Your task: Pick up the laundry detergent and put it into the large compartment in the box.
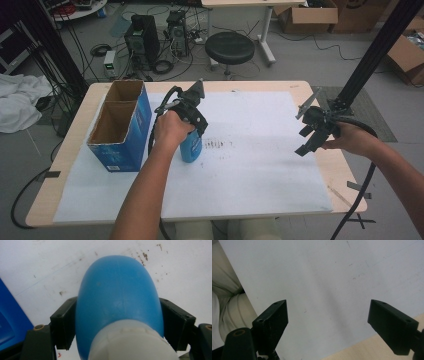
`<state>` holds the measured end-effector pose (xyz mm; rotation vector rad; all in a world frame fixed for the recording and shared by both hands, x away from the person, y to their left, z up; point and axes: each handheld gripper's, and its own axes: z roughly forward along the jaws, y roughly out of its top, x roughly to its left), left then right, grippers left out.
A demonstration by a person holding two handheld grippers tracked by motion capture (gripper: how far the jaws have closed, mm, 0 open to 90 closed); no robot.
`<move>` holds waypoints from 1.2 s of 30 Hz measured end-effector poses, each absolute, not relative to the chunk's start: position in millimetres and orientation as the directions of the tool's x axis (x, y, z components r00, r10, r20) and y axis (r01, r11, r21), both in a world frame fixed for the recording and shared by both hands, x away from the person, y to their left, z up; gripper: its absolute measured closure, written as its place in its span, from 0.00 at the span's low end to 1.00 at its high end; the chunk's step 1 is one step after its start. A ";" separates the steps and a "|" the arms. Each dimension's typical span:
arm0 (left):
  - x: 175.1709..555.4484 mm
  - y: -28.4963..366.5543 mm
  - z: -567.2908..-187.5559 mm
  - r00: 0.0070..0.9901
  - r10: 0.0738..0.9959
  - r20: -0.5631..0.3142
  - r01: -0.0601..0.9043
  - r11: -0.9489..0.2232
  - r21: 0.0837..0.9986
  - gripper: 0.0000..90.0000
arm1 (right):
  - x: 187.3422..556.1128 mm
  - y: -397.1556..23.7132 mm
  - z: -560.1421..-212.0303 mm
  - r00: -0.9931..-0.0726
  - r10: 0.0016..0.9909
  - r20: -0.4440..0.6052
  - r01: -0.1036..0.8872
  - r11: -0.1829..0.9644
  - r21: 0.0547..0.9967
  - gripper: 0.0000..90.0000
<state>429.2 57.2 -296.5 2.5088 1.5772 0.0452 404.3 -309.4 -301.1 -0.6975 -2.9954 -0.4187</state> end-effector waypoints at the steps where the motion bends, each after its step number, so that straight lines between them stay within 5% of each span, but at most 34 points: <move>1: 429.1 57.4 -296.4 0.437 0.897 -0.067 0.891 -0.422 0.165 0.29 | 404.3 -309.4 -301.1 -0.898 0.428 0.096 0.438 0.863 0.252 0.18; 36: 428.7 57.6 -296.4 0.438 0.897 -0.059 0.888 -0.421 0.184 0.41 | 404.8 -307.9 -303.4 -0.900 0.424 0.102 0.436 0.864 0.253 0.18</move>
